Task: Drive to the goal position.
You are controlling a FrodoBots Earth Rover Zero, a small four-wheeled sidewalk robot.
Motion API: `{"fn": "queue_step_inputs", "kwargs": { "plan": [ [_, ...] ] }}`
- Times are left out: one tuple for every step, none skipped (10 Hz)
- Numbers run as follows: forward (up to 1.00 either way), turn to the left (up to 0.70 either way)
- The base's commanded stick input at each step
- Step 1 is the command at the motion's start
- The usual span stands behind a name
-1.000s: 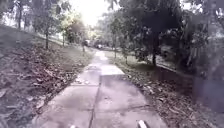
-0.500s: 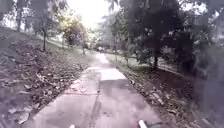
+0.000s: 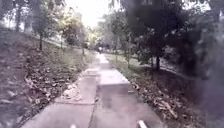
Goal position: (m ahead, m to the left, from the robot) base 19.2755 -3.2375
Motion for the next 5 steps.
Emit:
{"fn": "queue_step_inputs", "kwargs": {
  "plan": [
    [0.7,0.0],
    [0.7,0.0],
    [0.7,0.0],
    [0.7,0.0],
    [0.7,0.0]
  ]
}}
